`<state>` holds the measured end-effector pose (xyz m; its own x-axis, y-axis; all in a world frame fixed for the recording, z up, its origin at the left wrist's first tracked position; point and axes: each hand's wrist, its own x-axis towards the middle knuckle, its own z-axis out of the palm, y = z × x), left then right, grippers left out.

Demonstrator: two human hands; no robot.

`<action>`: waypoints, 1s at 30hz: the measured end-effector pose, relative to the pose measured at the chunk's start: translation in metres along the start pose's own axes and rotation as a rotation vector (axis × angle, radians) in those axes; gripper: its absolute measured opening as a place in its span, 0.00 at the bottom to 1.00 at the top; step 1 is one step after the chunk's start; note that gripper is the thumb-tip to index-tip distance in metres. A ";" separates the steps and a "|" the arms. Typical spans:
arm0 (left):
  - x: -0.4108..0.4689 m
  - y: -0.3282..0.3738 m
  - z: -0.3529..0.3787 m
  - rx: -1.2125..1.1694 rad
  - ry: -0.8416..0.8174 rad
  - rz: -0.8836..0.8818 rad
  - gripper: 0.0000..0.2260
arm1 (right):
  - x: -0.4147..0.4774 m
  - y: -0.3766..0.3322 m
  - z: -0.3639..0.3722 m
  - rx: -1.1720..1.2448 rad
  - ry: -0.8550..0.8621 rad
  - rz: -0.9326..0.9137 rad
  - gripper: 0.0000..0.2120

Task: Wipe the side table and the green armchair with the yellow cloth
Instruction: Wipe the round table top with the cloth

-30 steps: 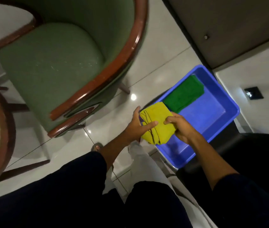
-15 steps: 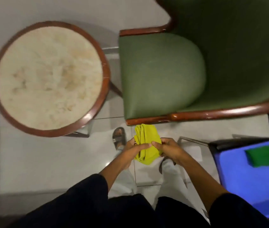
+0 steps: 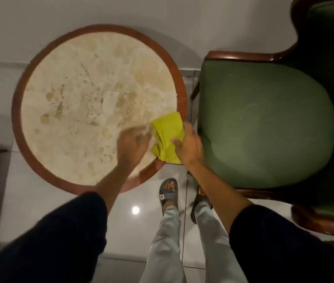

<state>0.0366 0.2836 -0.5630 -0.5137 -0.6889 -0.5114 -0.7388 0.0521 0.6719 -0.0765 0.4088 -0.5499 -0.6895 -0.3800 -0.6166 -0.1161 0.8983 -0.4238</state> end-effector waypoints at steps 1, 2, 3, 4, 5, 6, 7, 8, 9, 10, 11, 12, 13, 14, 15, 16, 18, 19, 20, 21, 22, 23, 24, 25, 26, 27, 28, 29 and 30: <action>0.019 0.004 -0.020 0.181 0.144 0.148 0.17 | 0.004 -0.020 -0.005 -0.166 0.092 -0.055 0.31; 0.036 0.006 -0.039 0.331 0.223 0.223 0.18 | 0.002 -0.038 -0.005 -0.283 0.195 -0.134 0.33; 0.047 0.003 -0.061 0.457 0.260 0.237 0.20 | -0.006 -0.059 -0.001 -0.336 0.264 -0.242 0.32; 0.054 -0.003 -0.076 0.562 0.262 0.216 0.23 | -0.017 -0.073 0.006 -0.356 0.291 -0.326 0.30; 0.055 -0.013 -0.091 0.634 0.269 0.178 0.25 | -0.029 -0.086 0.016 -0.370 0.280 -0.388 0.31; 0.051 -0.027 -0.111 0.661 0.301 0.143 0.26 | -0.041 -0.102 0.029 -0.400 0.262 -0.443 0.33; 0.045 -0.041 -0.127 0.669 0.341 0.136 0.27 | -0.050 -0.114 0.041 -0.431 0.254 -0.474 0.34; 0.037 -0.057 -0.146 0.671 0.399 0.125 0.27 | -0.056 -0.132 0.054 -0.456 0.262 -0.517 0.35; 0.029 -0.072 -0.166 0.674 0.452 0.108 0.27 | -0.058 -0.152 0.065 -0.471 0.273 -0.559 0.35; 0.021 -0.089 -0.187 0.678 0.498 0.086 0.27 | -0.057 -0.177 0.078 -0.477 0.284 -0.593 0.34; 0.013 -0.106 -0.207 0.670 0.528 0.056 0.27 | -0.055 -0.204 0.092 -0.484 0.294 -0.617 0.34; 0.007 -0.120 -0.222 0.663 0.540 0.037 0.27 | -0.048 -0.229 0.103 -0.491 0.311 -0.627 0.33; -0.002 -0.140 -0.240 0.660 0.549 0.010 0.27 | -0.044 -0.260 0.119 -0.503 0.310 -0.643 0.32; -0.012 -0.161 -0.257 0.659 0.557 -0.016 0.27 | -0.039 -0.291 0.137 -0.524 0.294 -0.668 0.32; -0.023 -0.183 -0.273 0.661 0.560 -0.040 0.27 | -0.035 -0.323 0.156 -0.551 0.259 -0.707 0.32; -0.033 -0.205 -0.289 0.659 0.571 -0.065 0.27 | -0.034 -0.356 0.177 -0.585 0.214 -0.760 0.32; -0.050 -0.242 -0.321 0.657 0.603 -0.130 0.27 | -0.037 -0.421 0.219 -0.650 0.125 -0.897 0.33; -0.057 -0.259 -0.339 0.647 0.622 -0.172 0.27 | -0.045 -0.451 0.244 -0.676 0.082 -0.970 0.33; -0.061 -0.274 -0.356 0.641 0.645 -0.203 0.27 | -0.053 -0.475 0.265 -0.688 0.048 -1.033 0.34; -0.063 -0.287 -0.372 0.638 0.668 -0.226 0.27 | -0.062 -0.493 0.286 -0.692 0.023 -1.076 0.35; -0.064 -0.296 -0.382 0.642 0.685 -0.236 0.27 | -0.069 -0.501 0.300 -0.683 0.017 -1.093 0.35; -0.063 -0.306 -0.393 0.649 0.696 -0.240 0.27 | -0.076 -0.504 0.313 -0.674 0.021 -1.093 0.34; -0.061 -0.316 -0.403 0.654 0.705 -0.240 0.27 | -0.082 -0.502 0.325 -0.659 0.038 -1.082 0.34; -0.055 -0.324 -0.411 0.657 0.714 -0.237 0.27 | -0.087 -0.497 0.334 -0.642 0.059 -1.066 0.33; -0.047 -0.332 -0.418 0.660 0.723 -0.238 0.27 | -0.092 -0.489 0.345 -0.627 0.084 -1.054 0.32; -0.038 -0.341 -0.423 0.660 0.731 -0.244 0.27 | -0.097 -0.476 0.356 -0.616 0.102 -1.046 0.31; -0.025 -0.353 -0.426 0.657 0.730 -0.250 0.27 | -0.100 -0.461 0.370 -0.613 0.111 -1.047 0.31; -0.013 -0.366 -0.426 0.652 0.728 -0.259 0.27 | -0.103 -0.442 0.385 -0.630 0.109 -1.062 0.31; 0.000 -0.380 -0.424 0.649 0.722 -0.265 0.27 | -0.103 -0.423 0.401 -0.661 0.098 -1.108 0.31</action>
<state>0.5022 -0.0424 -0.5910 -0.0702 -0.9975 -0.0104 -0.9963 0.0695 0.0513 0.3301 -0.0206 -0.5736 -0.0451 -0.9951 -0.0874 -0.9658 0.0658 -0.2508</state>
